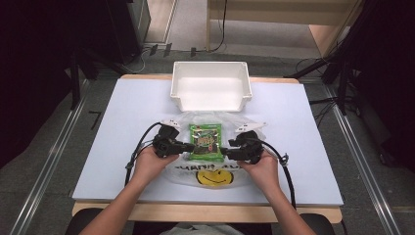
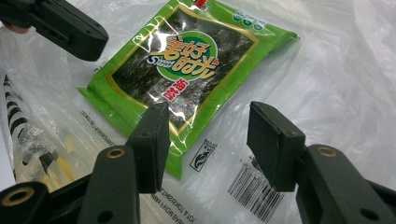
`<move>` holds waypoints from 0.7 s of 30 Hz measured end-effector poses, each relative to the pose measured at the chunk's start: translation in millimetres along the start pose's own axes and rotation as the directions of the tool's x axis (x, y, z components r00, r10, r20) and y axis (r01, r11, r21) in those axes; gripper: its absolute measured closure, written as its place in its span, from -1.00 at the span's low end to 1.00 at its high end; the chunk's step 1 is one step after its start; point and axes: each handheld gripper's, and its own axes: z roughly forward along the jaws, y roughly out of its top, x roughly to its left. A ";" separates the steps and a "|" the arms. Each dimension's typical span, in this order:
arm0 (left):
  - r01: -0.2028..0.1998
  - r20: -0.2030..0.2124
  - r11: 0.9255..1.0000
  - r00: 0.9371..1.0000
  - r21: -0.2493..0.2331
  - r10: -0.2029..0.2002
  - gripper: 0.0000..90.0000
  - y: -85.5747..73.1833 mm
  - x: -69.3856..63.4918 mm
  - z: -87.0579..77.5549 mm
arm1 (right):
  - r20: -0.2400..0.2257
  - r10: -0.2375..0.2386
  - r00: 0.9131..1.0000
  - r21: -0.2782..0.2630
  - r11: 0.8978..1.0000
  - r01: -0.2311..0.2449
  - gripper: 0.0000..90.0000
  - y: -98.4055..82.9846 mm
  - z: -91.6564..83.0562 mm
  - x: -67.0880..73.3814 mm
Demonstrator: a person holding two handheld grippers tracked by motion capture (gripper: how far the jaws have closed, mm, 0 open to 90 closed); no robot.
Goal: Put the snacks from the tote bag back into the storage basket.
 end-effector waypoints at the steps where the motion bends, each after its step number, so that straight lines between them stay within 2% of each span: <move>1: -0.002 -0.001 1.000 1.000 0.003 0.002 0.99 -0.2 0.1 1.1 | 0.000 -0.004 1.000 -0.002 1.000 0.004 0.12 0.0 0.6 -0.1; 9: 0.004 -0.007 0.999 1.000 0.037 -0.004 0.96 -2.8 3.0 7.4 | -0.002 -0.002 1.000 -0.004 1.000 0.002 0.12 1.5 3.2 3.2; 21: 0.023 0.005 0.999 1.000 0.030 -0.023 0.95 -4.6 8.2 6.5 | 0.001 0.014 1.000 -0.007 1.000 -0.014 0.14 7.1 6.1 6.7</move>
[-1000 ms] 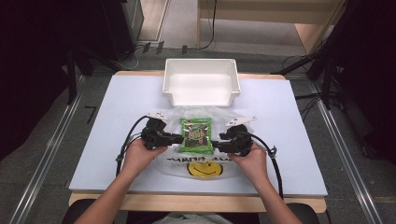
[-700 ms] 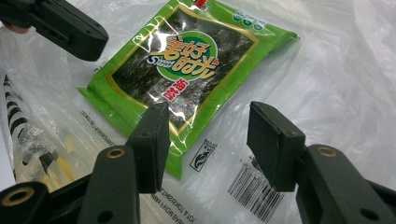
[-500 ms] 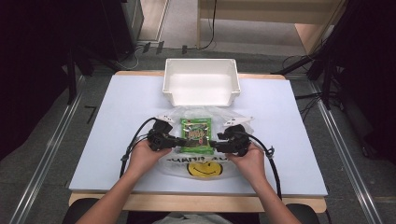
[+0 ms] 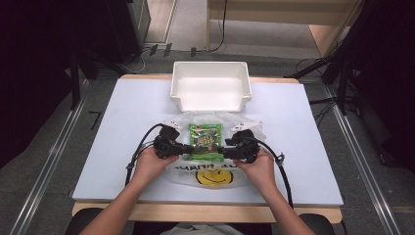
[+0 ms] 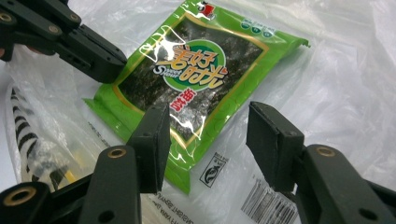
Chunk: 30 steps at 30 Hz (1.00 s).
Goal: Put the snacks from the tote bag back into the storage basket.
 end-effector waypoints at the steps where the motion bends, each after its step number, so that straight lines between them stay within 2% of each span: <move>1: 0.000 0.000 1.000 1.000 0.000 0.000 0.95 0.0 0.0 0.0 | 0.000 0.000 1.000 0.000 1.000 0.000 0.14 0.0 0.0 0.0; 3: 0.009 0.007 1.000 1.000 -0.003 -0.009 0.95 -0.6 1.1 0.0 | 0.004 -0.002 1.000 0.000 1.000 0.002 0.14 1.4 0.4 0.5; 4: 0.013 0.010 1.000 1.000 -0.005 -0.013 0.95 -0.8 1.6 0.0 | 0.026 -0.008 1.000 0.010 1.000 0.008 0.14 3.0 1.0 2.8; 8: 0.019 0.009 1.000 1.000 -0.006 -0.019 0.95 -2.2 3.2 -0.6 | 0.024 0.006 1.000 0.020 1.000 -0.007 0.14 7.1 2.4 4.5; 13: 0.031 0.012 1.000 0.999 -0.006 -0.030 0.96 -3.2 5.8 -0.9 | 0.022 0.002 1.000 0.009 1.000 -0.002 0.14 15.5 2.0 6.9; 21: 0.045 0.006 0.999 0.999 -0.001 -0.045 0.97 -4.7 9.0 -0.6 | 0.008 0.042 0.999 0.019 0.999 -0.042 0.14 25.8 8.6 8.5; 24: 0.047 0.003 0.999 0.999 0.002 -0.047 0.98 -4.8 9.3 -0.2 | 0.007 0.039 0.999 0.023 0.999 -0.039 0.14 29.0 10.2 9.3; 27: 0.048 0.001 0.999 0.999 0.005 -0.048 0.98 -4.9 9.1 0.9 | -0.006 0.065 0.998 0.017 0.998 -0.065 0.10 32.5 12.7 8.4; 28: 0.041 -0.002 0.999 0.999 0.004 -0.041 0.99 -4.7 8.3 1.8 | -0.024 0.093 0.995 0.008 0.996 -0.093 0.06 33.4 14.1 6.5; 30: 0.042 -0.001 0.999 0.999 0.005 -0.042 0.99 -4.7 8.4 2.1 | -0.024 0.099 0.995 0.013 0.995 -0.099 0.04 34.0 15.8 4.9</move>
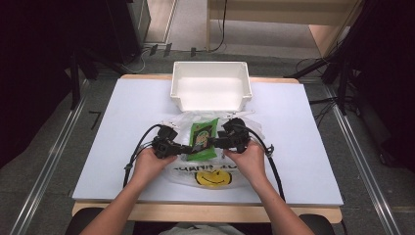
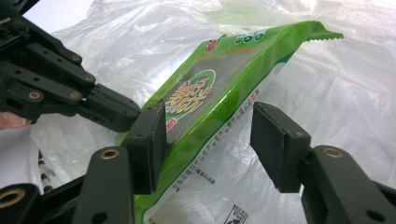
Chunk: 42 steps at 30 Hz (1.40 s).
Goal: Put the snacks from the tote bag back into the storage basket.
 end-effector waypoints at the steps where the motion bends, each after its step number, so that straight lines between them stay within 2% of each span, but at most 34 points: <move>1: 0.000 0.000 1.000 1.000 0.000 0.000 0.99 0.0 0.1 0.1 | -0.003 0.009 1.000 0.002 1.000 -0.009 0.03 0.4 0.9 -0.5; 6: -0.002 -0.003 1.000 1.000 -0.001 0.002 1.00 0.1 -0.1 0.6 | -0.019 0.040 0.999 0.016 0.999 -0.040 -0.02 2.8 5.7 -3.8; 13: 0.002 -0.002 1.000 1.000 0.001 -0.002 1.00 0.2 0.4 2.0 | -0.019 0.038 0.999 0.042 0.998 -0.037 -0.05 11.8 13.4 -3.3; 18: 0.005 0.003 1.000 1.000 -0.002 -0.005 1.00 0.3 0.3 3.2 | -0.040 0.068 0.997 0.064 0.996 -0.065 -0.03 15.4 23.4 -8.1; 20: 0.003 0.005 1.000 1.000 -0.007 -0.003 1.00 0.6 0.0 4.3 | -0.046 0.063 0.997 0.093 0.994 -0.058 -0.01 18.2 30.5 -8.8; 23: 0.001 0.007 1.000 1.000 -0.008 -0.001 1.00 1.0 0.0 5.9 | -0.053 0.053 0.997 0.103 0.994 -0.048 0.01 20.9 35.2 -7.3; 27: 0.002 0.010 1.000 1.000 -0.007 -0.001 1.00 1.3 0.2 6.5 | -0.049 0.043 0.998 0.106 0.994 -0.038 0.07 21.2 36.0 -6.2; 29: 0.006 0.020 1.000 1.000 -0.008 -0.006 1.00 1.3 1.0 6.4 | -0.065 0.035 0.997 0.111 0.993 -0.027 0.09 20.6 35.6 -8.0; 36: -0.001 0.023 1.000 1.000 -0.008 0.001 1.00 1.7 0.9 6.7 | -0.089 0.048 0.995 0.121 0.992 -0.037 0.18 19.6 33.5 -11.2; 41: -0.001 0.043 1.000 0.999 -0.011 0.001 1.00 1.5 2.4 6.5 | -0.088 0.033 0.996 0.118 0.993 -0.022 0.23 19.1 30.9 -9.2; 42: 0.007 0.064 1.000 0.998 -0.012 -0.007 0.95 1.7 3.0 5.3 | -0.090 0.033 0.995 0.118 0.993 -0.022 0.24 18.5 29.4 -8.9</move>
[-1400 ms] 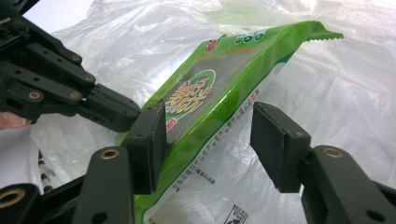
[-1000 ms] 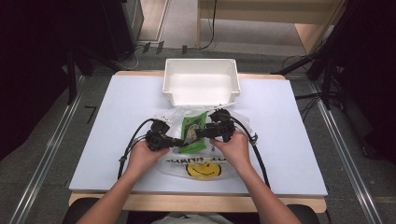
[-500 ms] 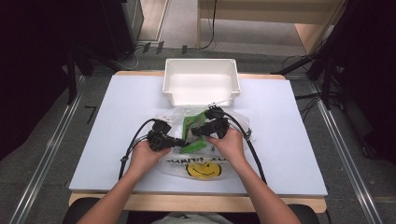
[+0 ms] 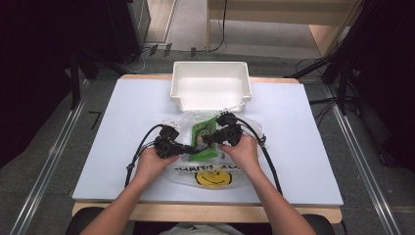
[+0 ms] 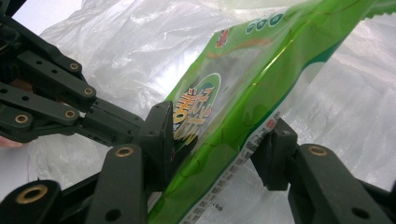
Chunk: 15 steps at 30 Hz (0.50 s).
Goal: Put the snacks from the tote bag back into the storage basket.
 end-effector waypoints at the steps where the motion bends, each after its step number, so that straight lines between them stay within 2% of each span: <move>1: 0.000 0.000 1.000 1.000 0.000 0.000 0.92 0.0 0.0 0.0 | -0.004 -0.004 1.000 -0.003 1.000 0.004 0.26 -0.4 -0.7 -0.6; 7: -0.005 0.011 1.000 1.000 -0.026 0.005 0.80 0.2 -2.2 -8.0 | -0.033 0.002 0.999 -0.020 1.000 -0.003 0.35 -0.7 -4.1 -3.0; 13: -0.010 0.038 0.999 0.999 -0.048 0.011 0.67 -0.5 1.2 -15.3 | -0.049 -0.014 0.999 -0.045 0.999 0.012 0.45 -1.2 -11.7 2.5; 14: -0.019 0.044 0.997 0.999 -0.070 0.022 0.58 -0.7 0.6 -17.3 | -0.053 -0.027 0.998 -0.058 0.998 0.024 0.49 -1.2 -14.5 4.6; 15: -0.019 0.044 0.997 0.999 -0.070 0.022 0.54 -0.7 0.6 -17.3 | -0.053 -0.027 0.998 -0.058 0.998 0.024 0.49 -1.2 -14.5 4.6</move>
